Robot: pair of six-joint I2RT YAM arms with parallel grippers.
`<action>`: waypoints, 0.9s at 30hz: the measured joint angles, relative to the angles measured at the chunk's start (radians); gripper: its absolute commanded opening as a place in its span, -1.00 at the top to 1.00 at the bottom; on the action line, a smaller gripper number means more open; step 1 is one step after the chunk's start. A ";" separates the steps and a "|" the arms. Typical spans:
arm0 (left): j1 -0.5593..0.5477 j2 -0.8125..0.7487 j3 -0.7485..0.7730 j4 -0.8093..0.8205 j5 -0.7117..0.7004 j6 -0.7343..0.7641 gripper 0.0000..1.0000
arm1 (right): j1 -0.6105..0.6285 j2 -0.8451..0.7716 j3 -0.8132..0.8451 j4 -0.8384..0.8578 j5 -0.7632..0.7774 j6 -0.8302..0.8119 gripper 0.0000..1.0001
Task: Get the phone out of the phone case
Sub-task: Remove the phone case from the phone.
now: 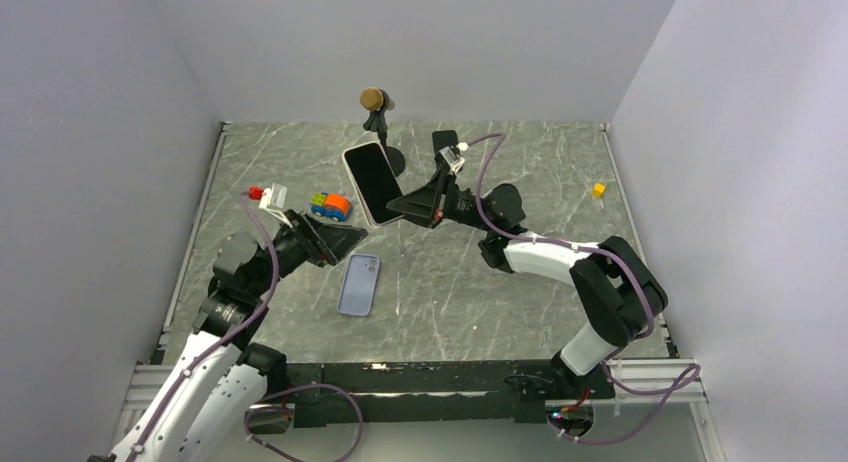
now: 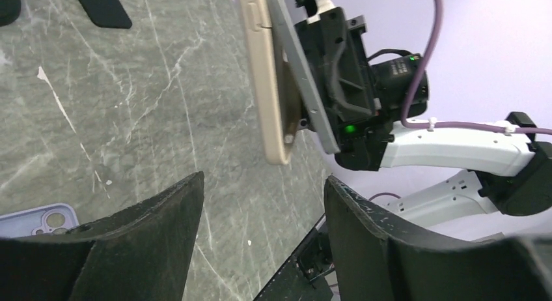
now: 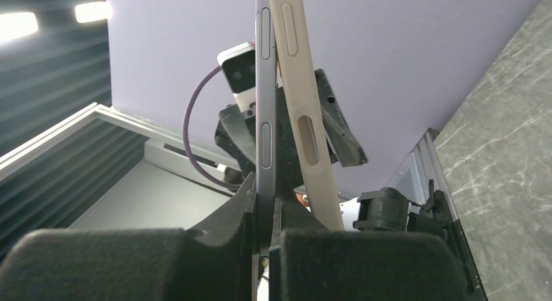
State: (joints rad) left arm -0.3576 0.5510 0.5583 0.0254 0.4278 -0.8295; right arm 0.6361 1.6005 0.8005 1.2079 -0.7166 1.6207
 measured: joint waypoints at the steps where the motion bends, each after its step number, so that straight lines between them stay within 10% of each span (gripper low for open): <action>1: 0.000 0.018 0.004 0.001 0.000 0.000 -0.28 | 0.000 0.000 0.000 0.007 0.000 0.005 1.00; 10: 0.001 0.137 0.022 0.049 0.028 -0.006 -0.19 | 0.004 -0.005 -0.005 0.043 0.006 0.025 1.00; 20: 0.001 0.142 0.030 0.085 0.066 -0.020 -0.75 | 0.013 -0.017 -0.006 0.042 0.005 0.018 1.00; 27: 0.001 0.068 0.013 0.084 0.052 -0.022 -0.59 | 0.022 -0.017 -0.006 0.050 -0.002 0.021 1.00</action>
State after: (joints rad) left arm -0.3565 0.6189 0.5709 0.1093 0.4801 -0.8513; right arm 0.6579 1.5837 0.7948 1.2575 -0.7181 1.6413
